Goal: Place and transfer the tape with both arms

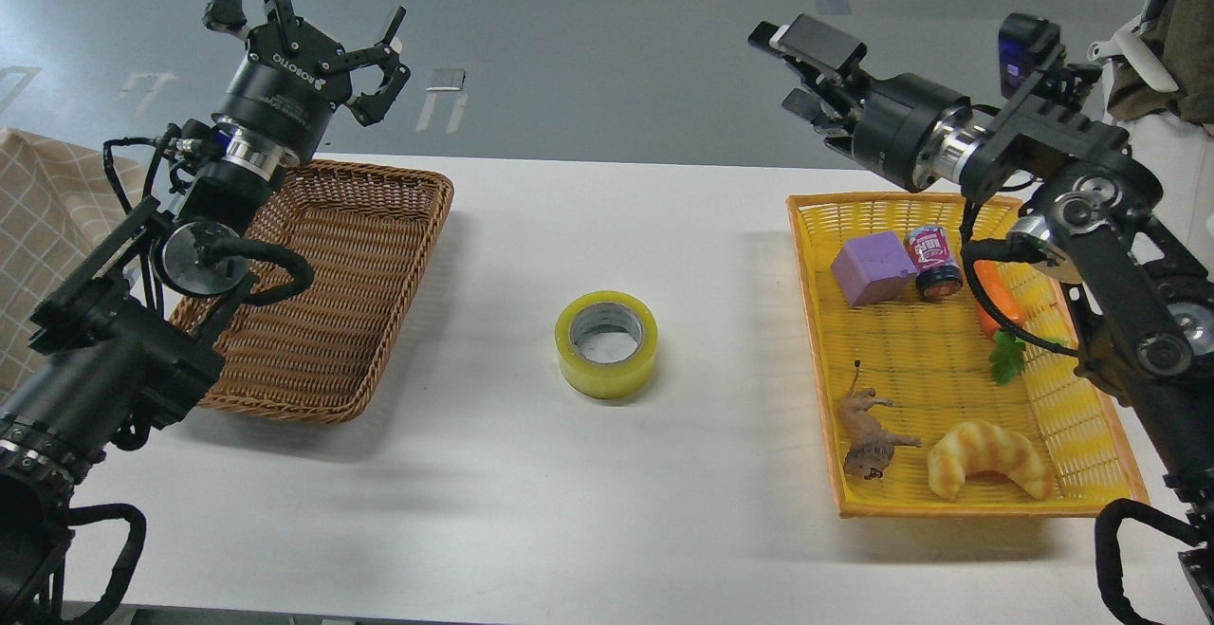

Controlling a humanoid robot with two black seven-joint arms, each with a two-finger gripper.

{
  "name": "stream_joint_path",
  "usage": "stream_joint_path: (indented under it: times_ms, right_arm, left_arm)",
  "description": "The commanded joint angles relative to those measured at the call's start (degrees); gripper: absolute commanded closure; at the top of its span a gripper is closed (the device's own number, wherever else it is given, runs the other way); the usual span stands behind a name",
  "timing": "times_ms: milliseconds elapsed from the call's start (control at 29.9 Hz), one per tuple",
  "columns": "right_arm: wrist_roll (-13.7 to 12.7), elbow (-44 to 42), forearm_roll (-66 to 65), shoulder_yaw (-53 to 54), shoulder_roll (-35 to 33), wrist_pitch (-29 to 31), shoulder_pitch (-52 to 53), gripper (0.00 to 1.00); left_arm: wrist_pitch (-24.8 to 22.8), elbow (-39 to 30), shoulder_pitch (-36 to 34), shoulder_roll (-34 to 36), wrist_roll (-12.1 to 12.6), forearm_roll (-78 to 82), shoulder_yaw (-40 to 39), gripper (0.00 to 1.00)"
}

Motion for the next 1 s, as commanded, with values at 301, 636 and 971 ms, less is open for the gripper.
stream_joint_path:
  times_ms: [301, 636, 971]
  right_arm:
    - [0.36, -0.94, 31.56, 15.65, 0.76, 0.01, -3.23, 0.00]
    - [0.18, -5.95, 42.65, 15.74, 0.85, 0.01, -4.02, 0.00]
    - [-0.17, -7.97, 43.18, 15.74, 0.68, 0.01, -4.20, 0.00]
  left_arm:
    - [0.00, -0.20, 0.00, 0.16, 0.17, 0.00, 0.26, 0.02]
    - [0.00, -0.99, 0.00, 1.03, 0.17, 0.09, 0.26, 0.02]
    - [0.00, -1.87, 0.53, 1.13, 0.26, 0.09, 1.23, 0.02]
